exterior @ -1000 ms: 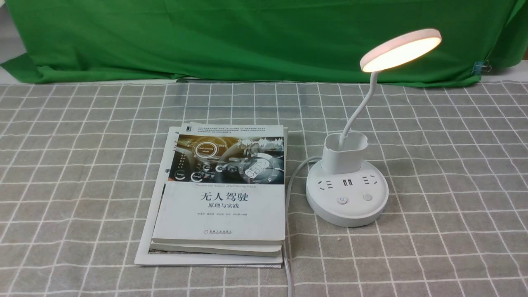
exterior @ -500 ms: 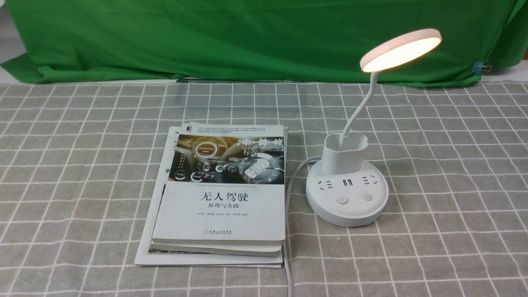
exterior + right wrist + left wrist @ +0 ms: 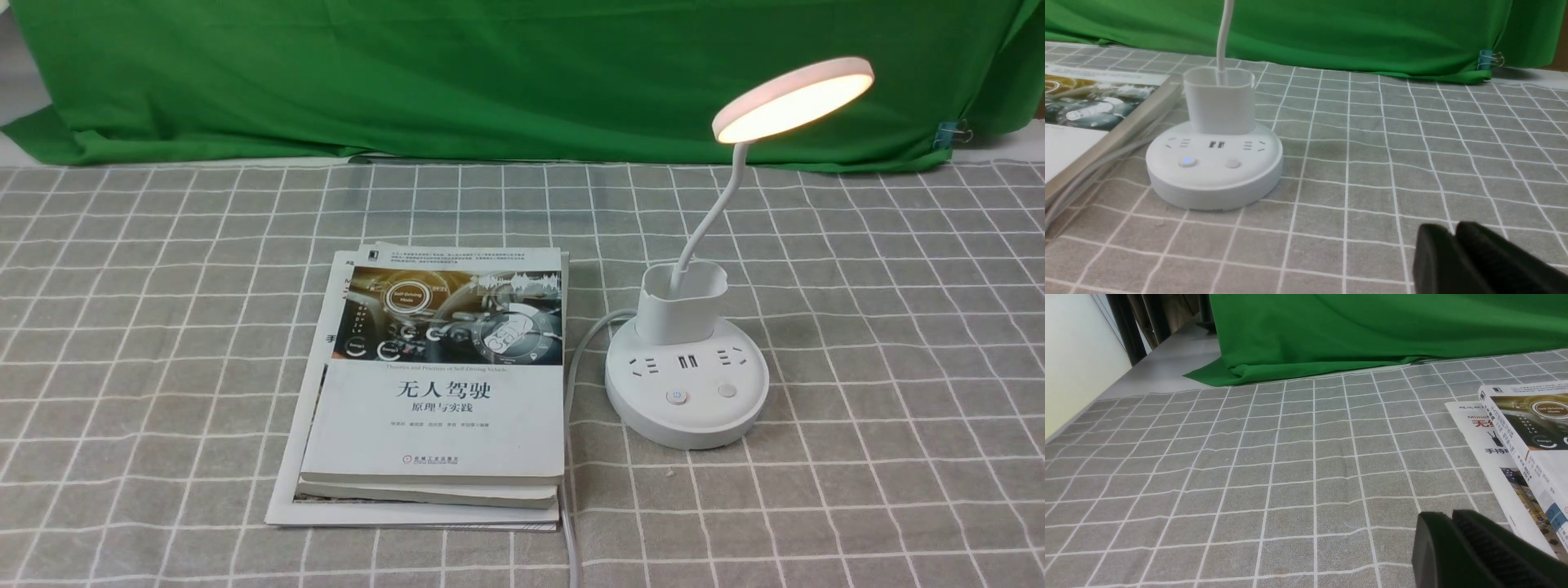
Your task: Turn on the desk lamp on the grey coffee tablecloth with your hand.
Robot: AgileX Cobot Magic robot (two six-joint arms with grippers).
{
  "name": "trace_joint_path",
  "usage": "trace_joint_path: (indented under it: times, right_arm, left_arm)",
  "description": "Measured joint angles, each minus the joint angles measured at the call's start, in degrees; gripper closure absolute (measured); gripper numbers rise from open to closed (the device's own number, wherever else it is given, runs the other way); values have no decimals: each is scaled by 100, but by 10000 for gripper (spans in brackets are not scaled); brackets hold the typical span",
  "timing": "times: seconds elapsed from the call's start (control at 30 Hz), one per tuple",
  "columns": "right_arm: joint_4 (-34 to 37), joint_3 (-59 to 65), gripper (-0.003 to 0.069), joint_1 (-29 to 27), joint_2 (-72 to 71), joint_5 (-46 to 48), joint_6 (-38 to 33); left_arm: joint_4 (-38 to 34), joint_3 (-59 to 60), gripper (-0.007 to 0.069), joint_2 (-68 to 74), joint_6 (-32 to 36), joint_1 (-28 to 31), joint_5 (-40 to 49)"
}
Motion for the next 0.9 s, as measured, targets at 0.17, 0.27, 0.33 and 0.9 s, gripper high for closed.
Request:
trace_joint_path:
  times: [0.17, 0.27, 0.33, 0.9]
  right_arm:
    - [0, 0, 536, 0, 0, 0, 2]
    - [0, 0, 531, 0, 0, 0, 2]
    - [0, 0, 524, 0, 0, 0, 2]
    - [0, 0, 502, 0, 0, 0, 2]
  left_arm:
    - [0, 0, 606, 0, 0, 0, 0]
    - [0, 0, 606, 0, 0, 0, 0]
    - [0, 0, 606, 0, 0, 0, 0]
    - [0, 0, 606, 0, 0, 0, 0]
